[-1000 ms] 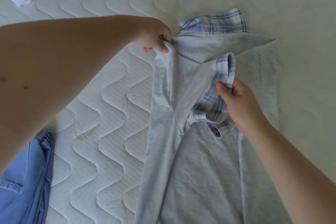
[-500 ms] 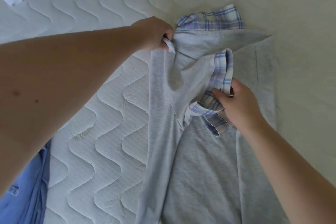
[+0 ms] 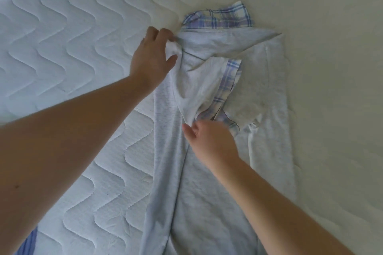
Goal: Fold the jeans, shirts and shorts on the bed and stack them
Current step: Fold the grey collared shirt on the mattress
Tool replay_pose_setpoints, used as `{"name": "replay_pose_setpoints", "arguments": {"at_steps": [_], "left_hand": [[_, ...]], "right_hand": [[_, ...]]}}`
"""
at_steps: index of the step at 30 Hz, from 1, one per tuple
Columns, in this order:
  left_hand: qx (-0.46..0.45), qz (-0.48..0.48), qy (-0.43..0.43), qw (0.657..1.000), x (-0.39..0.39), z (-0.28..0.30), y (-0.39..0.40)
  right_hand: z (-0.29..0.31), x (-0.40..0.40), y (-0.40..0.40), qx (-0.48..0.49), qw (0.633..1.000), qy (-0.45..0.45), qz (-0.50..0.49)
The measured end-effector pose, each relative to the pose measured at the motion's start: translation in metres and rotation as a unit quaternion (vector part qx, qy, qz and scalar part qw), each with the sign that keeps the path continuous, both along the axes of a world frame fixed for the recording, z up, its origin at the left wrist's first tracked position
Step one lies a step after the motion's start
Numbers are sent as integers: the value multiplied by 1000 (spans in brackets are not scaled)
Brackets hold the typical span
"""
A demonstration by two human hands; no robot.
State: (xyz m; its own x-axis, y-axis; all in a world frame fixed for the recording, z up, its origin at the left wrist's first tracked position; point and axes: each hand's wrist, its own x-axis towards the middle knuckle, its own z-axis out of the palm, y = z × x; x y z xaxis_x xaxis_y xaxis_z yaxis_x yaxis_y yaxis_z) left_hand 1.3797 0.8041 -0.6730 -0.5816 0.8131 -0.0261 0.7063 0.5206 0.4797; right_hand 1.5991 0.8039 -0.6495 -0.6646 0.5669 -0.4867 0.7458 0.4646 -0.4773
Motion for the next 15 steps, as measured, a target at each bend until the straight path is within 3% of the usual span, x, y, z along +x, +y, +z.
{"name": "replay_pose_setpoints", "arguments": {"at_steps": [3,7,9,12,15], "left_hand": [[-4,52,-26,998,21,-4,-28],[-51,92,-94,990,50,-13,-67],[-71,198,-186,960,62,-21,-82],[-58,347,-319,880,77,-31,-106],[-88,319,-322,887,94,-35,-130]], "right_hand": [[-10,7,-24,-3,996,-79,31],[-21,18,-42,-70,993,-58,-81],[-24,15,-49,-120,979,-13,-167],[-29,8,-59,-168,957,13,-237],[-36,9,-63,-153,958,28,-241]]}}
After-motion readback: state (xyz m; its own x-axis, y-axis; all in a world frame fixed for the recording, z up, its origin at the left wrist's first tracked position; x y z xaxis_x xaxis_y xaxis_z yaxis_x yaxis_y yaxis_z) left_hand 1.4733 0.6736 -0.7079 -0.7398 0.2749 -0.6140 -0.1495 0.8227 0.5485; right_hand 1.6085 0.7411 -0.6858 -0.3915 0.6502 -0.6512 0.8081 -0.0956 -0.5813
